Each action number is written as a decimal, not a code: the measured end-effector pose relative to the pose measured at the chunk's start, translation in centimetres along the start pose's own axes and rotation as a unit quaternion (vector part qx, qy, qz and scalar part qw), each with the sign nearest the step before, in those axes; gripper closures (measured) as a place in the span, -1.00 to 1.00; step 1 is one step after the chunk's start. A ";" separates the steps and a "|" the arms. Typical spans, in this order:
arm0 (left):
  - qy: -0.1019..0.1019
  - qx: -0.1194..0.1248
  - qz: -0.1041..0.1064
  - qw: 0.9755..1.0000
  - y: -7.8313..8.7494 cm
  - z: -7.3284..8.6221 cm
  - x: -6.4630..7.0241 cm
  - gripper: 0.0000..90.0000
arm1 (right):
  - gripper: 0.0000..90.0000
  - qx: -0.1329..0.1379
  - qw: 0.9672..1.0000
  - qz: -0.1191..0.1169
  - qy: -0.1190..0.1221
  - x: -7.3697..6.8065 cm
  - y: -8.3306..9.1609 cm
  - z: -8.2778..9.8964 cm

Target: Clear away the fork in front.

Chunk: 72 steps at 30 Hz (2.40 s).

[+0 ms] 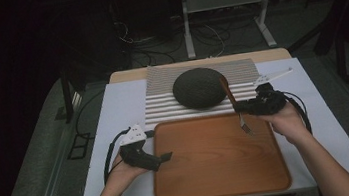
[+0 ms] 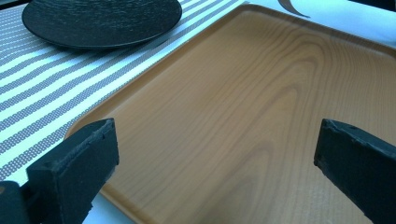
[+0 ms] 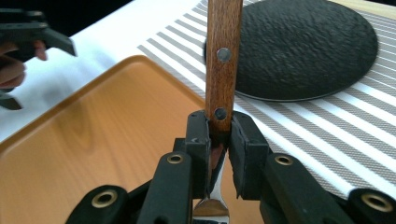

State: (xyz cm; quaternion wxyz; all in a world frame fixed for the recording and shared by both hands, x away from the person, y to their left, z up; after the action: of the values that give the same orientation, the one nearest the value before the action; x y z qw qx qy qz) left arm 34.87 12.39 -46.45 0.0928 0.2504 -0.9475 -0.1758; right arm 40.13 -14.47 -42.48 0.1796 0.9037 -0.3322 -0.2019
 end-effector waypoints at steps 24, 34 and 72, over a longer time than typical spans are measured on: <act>0.007 0.026 0.025 0.999 -1.2 -1.8 1.9 -1.00 | 0.72 0.025 0.998 -0.051 0.025 -4.9 -0.1 3.9; 0.034 0.046 0.041 0.998 -2.7 -4.8 3.3 -0.80 | 0.72 0.036 0.997 -0.057 0.026 -5.4 -0.2 3.6; 0.061 0.073 0.107 0.990 -10.5 -9.7 6.8 0.39 | 0.72 0.054 0.994 -0.074 0.052 -7.7 -1.1 3.2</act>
State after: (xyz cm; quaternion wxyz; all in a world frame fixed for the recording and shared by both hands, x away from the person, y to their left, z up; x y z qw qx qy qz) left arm 36.28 -2.37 -40.86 0.1505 0.1643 -0.9716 -0.0794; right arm 33.81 -9.10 -43.83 0.1322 0.9433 -0.2655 -0.1488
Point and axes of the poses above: each handheld gripper's, and its own axes: y roughly backward along the jaws, z roughly out of its underside, x roughly to its right, the point moved 10 cm from there along -y, roughly forward along the jaws, and after that the axes turned 9 degrees about x, right-handed, at the moved point
